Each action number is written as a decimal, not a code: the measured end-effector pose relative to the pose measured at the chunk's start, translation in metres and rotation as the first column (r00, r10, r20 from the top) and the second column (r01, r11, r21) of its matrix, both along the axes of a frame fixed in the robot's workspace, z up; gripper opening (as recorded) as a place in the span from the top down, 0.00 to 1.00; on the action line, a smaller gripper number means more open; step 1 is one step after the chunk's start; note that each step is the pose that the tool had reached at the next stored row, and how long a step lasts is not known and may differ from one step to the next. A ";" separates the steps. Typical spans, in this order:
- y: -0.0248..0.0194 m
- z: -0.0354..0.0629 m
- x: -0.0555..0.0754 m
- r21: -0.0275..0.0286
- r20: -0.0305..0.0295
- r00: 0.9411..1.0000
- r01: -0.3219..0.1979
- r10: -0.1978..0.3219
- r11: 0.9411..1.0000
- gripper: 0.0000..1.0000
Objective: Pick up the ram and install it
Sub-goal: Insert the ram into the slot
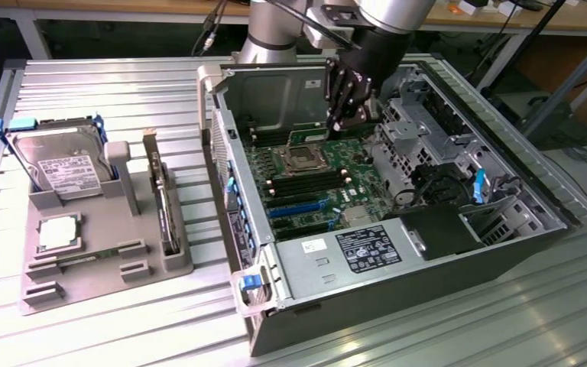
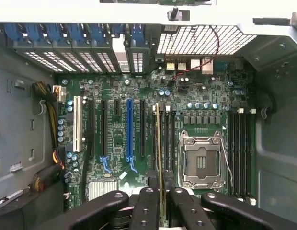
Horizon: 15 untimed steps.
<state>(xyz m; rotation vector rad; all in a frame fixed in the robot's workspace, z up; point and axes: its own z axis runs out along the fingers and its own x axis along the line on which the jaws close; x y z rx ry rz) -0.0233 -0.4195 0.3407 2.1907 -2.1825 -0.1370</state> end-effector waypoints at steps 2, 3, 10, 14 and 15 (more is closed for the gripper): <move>0.0000 -0.0064 0.000 0.000 0.000 1.000 0.000 0.000 1.000 0.85; 0.0000 -0.0084 0.000 0.000 0.000 1.000 0.000 0.000 1.000 0.85; 0.0000 -0.0237 0.000 0.000 0.000 1.000 0.000 0.000 1.000 0.85; 0.0000 -0.0237 0.000 0.000 0.000 1.000 0.000 0.000 1.000 0.85; 0.0000 -0.0237 0.000 0.000 0.000 1.000 0.000 0.000 1.000 0.85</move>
